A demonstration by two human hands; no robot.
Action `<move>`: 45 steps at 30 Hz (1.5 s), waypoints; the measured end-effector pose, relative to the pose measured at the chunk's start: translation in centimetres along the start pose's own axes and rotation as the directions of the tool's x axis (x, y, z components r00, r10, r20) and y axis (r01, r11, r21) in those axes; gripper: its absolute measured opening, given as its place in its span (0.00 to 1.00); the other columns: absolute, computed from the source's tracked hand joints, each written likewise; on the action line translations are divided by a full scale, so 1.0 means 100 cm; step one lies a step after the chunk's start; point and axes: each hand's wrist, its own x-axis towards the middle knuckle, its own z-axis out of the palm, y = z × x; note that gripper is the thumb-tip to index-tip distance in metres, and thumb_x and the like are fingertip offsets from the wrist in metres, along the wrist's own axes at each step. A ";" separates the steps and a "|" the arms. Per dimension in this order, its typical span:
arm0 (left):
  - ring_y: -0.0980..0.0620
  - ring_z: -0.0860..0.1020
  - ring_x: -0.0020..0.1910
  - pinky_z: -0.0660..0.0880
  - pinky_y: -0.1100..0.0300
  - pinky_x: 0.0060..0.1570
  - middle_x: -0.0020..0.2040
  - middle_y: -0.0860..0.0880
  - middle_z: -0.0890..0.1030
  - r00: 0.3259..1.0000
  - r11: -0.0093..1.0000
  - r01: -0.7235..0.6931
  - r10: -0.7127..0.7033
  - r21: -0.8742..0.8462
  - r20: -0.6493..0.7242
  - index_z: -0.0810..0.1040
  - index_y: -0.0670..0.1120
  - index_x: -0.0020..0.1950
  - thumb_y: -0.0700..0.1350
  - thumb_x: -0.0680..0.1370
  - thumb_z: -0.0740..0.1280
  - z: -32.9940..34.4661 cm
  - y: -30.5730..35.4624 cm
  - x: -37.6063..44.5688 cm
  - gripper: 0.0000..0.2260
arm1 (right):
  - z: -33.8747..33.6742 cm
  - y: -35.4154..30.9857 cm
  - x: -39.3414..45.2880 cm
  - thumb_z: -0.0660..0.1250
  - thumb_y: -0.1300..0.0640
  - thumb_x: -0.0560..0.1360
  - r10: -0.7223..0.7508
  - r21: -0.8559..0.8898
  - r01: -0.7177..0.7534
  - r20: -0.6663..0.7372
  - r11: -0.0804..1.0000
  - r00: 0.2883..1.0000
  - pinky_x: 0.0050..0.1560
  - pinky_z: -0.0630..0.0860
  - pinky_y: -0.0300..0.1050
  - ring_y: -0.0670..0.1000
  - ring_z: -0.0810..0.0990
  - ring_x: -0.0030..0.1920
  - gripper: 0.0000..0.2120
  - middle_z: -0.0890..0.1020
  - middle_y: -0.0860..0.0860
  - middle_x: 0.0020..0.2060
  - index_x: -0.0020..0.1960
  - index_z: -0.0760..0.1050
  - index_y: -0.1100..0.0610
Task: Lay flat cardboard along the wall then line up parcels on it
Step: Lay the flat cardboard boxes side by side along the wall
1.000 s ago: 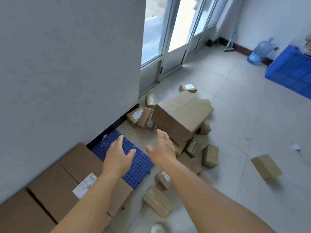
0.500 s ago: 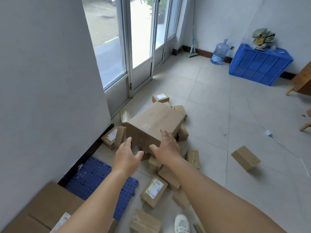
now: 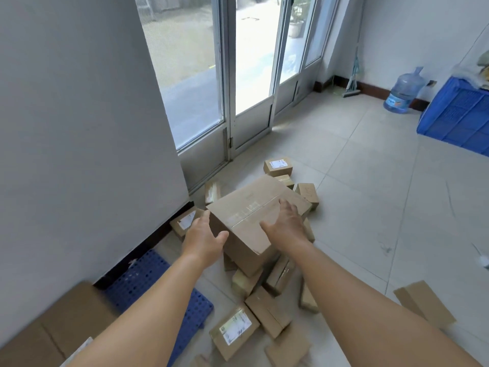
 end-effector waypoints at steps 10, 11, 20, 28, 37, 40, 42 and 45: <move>0.46 0.63 0.73 0.64 0.51 0.68 0.76 0.46 0.61 0.999 1.000 0.007 -0.006 -0.014 0.040 0.53 0.46 0.78 0.51 0.79 0.65 -0.022 -0.028 0.025 0.32 | 0.013 -0.012 0.002 0.67 0.47 0.75 0.054 -0.040 -0.056 -0.030 0.998 0.998 0.71 0.63 0.55 0.56 0.62 0.72 0.39 0.60 0.53 0.74 0.78 0.50 0.55; 0.46 0.63 0.73 0.64 0.50 0.67 0.76 0.46 0.61 0.999 1.000 0.008 -0.007 -0.022 0.047 0.53 0.47 0.78 0.51 0.79 0.65 -0.022 -0.030 0.027 0.32 | 0.017 -0.013 0.002 0.67 0.47 0.75 0.058 -0.044 -0.059 -0.024 0.997 0.998 0.71 0.63 0.55 0.55 0.61 0.72 0.39 0.59 0.53 0.74 0.78 0.50 0.55; 0.47 0.63 0.73 0.63 0.52 0.68 0.75 0.46 0.62 1.000 0.999 -0.001 0.002 -0.038 0.031 0.54 0.46 0.78 0.50 0.79 0.65 -0.018 -0.019 0.071 0.32 | 0.031 -0.013 0.051 0.66 0.46 0.75 0.079 -0.037 -0.078 0.030 0.996 0.996 0.72 0.61 0.53 0.55 0.60 0.74 0.40 0.57 0.53 0.76 0.78 0.49 0.56; 0.47 0.64 0.72 0.65 0.52 0.66 0.76 0.47 0.61 0.995 0.994 0.097 -0.098 0.049 0.032 0.53 0.47 0.78 0.52 0.78 0.65 0.031 0.007 0.185 0.33 | 0.048 0.029 0.174 0.63 0.44 0.76 0.145 0.028 -0.149 0.106 0.988 0.984 0.73 0.59 0.54 0.56 0.58 0.74 0.40 0.55 0.54 0.76 0.78 0.46 0.57; 0.45 0.61 0.73 0.63 0.48 0.68 0.75 0.45 0.63 0.983 0.963 0.127 -0.155 0.237 0.100 0.53 0.48 0.78 0.56 0.79 0.62 0.143 0.000 0.350 0.32 | 0.093 0.132 0.344 0.65 0.46 0.76 0.295 0.105 -0.309 0.127 0.945 0.947 0.72 0.58 0.50 0.58 0.57 0.74 0.41 0.56 0.57 0.76 0.78 0.45 0.59; 0.44 0.62 0.73 0.61 0.48 0.69 0.75 0.45 0.64 0.977 0.932 0.097 -0.156 0.349 0.146 0.53 0.48 0.78 0.58 0.79 0.60 0.177 -0.022 0.390 0.32 | 0.127 0.170 0.376 0.65 0.47 0.76 0.355 0.102 -0.379 0.195 0.920 0.914 0.73 0.56 0.49 0.57 0.54 0.76 0.43 0.52 0.57 0.77 0.78 0.43 0.60; 0.45 0.61 0.73 0.61 0.48 0.69 0.75 0.46 0.63 0.973 0.921 0.096 -0.166 0.377 0.159 0.52 0.48 0.78 0.59 0.78 0.61 0.197 -0.036 0.417 0.34 | 0.150 0.193 0.391 0.66 0.46 0.76 0.412 0.082 -0.439 0.228 0.895 0.882 0.73 0.55 0.49 0.58 0.53 0.76 0.45 0.49 0.57 0.77 0.78 0.41 0.60; 0.45 0.60 0.74 0.61 0.48 0.70 0.76 0.47 0.61 0.971 0.909 0.095 -0.175 0.406 0.164 0.51 0.47 0.78 0.60 0.76 0.64 0.226 -0.055 0.452 0.37 | 0.183 0.221 0.406 0.68 0.44 0.73 0.510 0.066 -0.535 0.226 0.842 0.830 0.73 0.55 0.53 0.59 0.51 0.76 0.49 0.46 0.56 0.77 0.78 0.39 0.59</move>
